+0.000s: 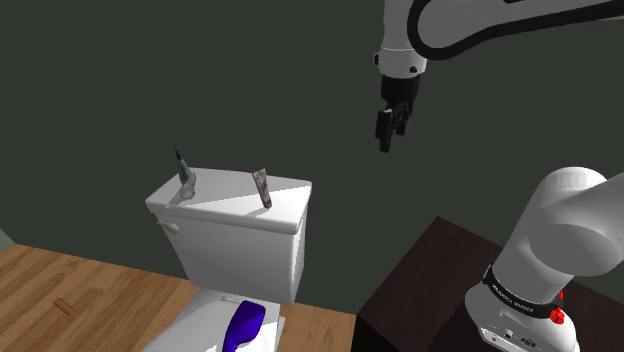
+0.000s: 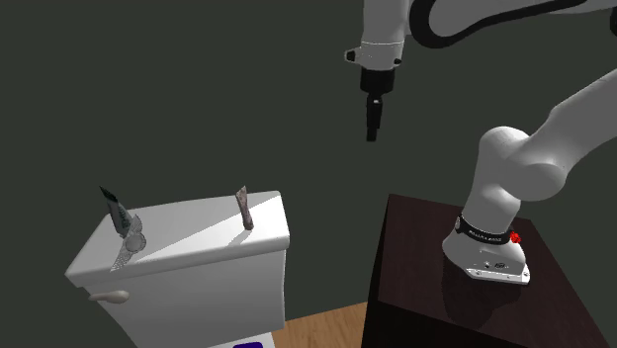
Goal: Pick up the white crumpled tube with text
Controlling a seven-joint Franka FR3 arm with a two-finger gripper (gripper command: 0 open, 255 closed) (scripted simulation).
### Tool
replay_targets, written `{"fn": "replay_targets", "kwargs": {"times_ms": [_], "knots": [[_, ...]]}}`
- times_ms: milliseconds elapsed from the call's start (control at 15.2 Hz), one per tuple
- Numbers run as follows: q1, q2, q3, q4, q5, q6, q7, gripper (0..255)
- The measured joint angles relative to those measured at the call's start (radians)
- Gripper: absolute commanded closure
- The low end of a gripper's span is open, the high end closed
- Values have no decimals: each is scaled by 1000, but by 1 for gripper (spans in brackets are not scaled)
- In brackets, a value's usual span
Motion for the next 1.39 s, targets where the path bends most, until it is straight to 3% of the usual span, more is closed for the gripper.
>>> {"fn": "replay_targets", "kwargs": {"times_ms": [660,1386], "knots": [[29,277,105,105,20,289,120,0],[45,619,204,340,-91,511,286,0]]}}
